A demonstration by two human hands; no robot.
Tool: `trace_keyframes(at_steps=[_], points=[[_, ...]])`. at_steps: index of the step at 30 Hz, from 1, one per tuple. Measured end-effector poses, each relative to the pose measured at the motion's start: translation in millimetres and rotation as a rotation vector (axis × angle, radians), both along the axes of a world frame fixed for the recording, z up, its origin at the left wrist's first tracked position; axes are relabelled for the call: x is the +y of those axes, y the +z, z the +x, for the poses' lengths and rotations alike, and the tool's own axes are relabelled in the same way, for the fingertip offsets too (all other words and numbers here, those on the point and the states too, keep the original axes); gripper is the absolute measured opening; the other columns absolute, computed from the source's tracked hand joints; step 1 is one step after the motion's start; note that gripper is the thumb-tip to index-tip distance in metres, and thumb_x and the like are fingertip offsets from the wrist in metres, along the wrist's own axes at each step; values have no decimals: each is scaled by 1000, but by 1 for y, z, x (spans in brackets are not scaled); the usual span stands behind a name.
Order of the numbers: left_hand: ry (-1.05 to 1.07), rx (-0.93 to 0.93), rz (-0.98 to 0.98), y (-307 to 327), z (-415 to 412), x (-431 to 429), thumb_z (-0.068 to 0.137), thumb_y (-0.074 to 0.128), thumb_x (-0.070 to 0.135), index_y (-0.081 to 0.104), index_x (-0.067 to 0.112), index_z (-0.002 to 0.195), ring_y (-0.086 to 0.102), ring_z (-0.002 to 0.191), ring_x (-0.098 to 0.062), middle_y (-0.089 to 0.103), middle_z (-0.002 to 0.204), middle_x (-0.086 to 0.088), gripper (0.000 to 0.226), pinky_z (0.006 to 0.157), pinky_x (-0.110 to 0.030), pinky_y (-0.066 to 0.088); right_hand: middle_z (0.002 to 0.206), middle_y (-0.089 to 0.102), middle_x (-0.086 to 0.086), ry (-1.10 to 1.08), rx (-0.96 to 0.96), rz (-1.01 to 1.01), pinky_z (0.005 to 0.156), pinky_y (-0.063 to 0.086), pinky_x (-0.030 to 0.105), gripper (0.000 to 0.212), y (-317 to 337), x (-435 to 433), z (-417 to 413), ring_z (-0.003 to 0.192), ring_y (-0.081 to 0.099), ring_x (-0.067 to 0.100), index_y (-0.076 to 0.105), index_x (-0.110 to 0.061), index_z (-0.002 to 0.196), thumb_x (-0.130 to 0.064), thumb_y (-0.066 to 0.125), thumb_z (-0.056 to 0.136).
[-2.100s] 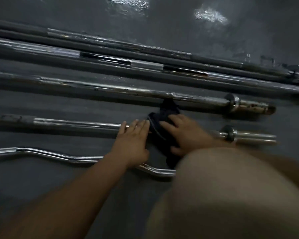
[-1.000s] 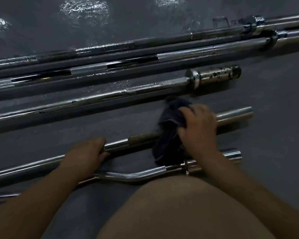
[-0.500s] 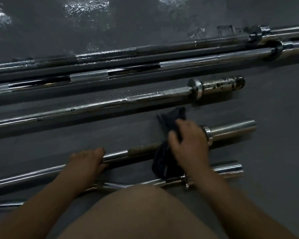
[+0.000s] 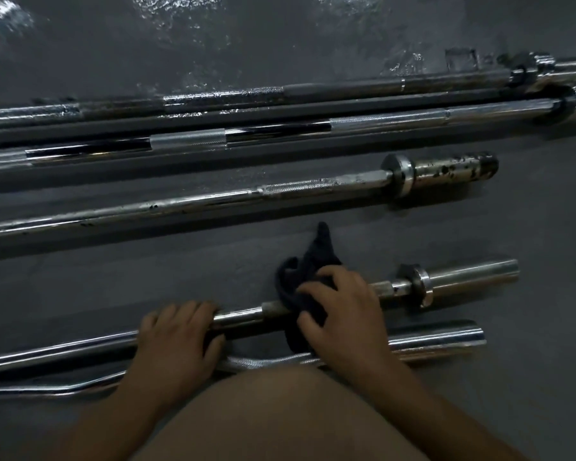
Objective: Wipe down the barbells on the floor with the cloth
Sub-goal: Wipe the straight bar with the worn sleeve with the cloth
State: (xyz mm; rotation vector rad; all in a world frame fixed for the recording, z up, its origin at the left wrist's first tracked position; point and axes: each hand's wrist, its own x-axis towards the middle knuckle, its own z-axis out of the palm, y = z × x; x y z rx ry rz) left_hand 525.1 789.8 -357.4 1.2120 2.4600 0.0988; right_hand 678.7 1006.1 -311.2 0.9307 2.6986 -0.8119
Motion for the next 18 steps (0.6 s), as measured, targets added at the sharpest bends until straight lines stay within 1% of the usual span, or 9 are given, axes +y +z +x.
trace_keyframes(at_steps=[1,3,6,10,11,13,15,16,18], points=[[-4,-4,16,-1,4,-4,72,45,54,52,36,115,55,87,-21,60,100,9,47,78,-42,35,113,57,-5,28,18,-39,86,49,38,42,5,10,2,105,55,18,71,-30,110,-50,53,77],[-14,-12,19,-4,9,-10,72,46,57,48,38,122,49,94,-17,61,108,10,54,83,-41,31,110,55,-3,-74,-3,-44,86,49,37,42,0,35,8,104,54,20,67,-29,116,-46,58,79],[-16,-41,-13,-5,7,-11,71,47,59,48,38,125,47,101,-15,61,116,11,58,88,-40,27,129,54,5,-216,-135,54,98,46,45,58,-14,27,1,116,53,27,56,-33,134,-51,56,79],[-8,-97,-44,2,7,-11,71,47,60,52,37,125,48,103,-15,61,117,12,58,90,-39,26,121,59,-2,27,-36,-50,92,49,43,48,-4,-2,1,106,58,20,69,-31,116,-47,53,73],[-8,-104,-45,3,8,-12,72,47,60,54,36,124,47,103,-14,61,116,12,58,90,-38,26,114,59,-5,39,7,-88,88,50,40,45,0,8,3,102,59,18,69,-30,112,-45,53,73],[-7,-120,-58,4,6,-10,73,46,60,54,37,125,49,105,-15,60,118,13,57,92,-39,26,109,57,-4,-85,50,-110,85,49,34,45,-2,33,5,99,58,19,66,-28,115,-43,54,74],[-11,-126,-59,3,3,-8,75,45,59,52,39,125,51,107,-16,59,121,13,55,92,-39,26,122,55,3,-192,-29,-31,91,45,36,57,-10,37,3,111,54,25,58,-30,131,-46,55,76],[-13,-130,-61,3,2,-7,74,45,59,52,39,125,50,106,-16,59,121,13,55,91,-38,26,129,55,7,-171,-93,34,94,44,39,61,-14,26,0,116,52,27,57,-31,134,-49,55,76],[0,-157,-83,4,1,-7,73,46,60,50,40,125,48,104,-15,58,120,14,55,89,-38,27,128,59,9,-40,-124,73,92,46,43,56,-16,0,0,114,57,29,65,-30,125,-52,55,75]])
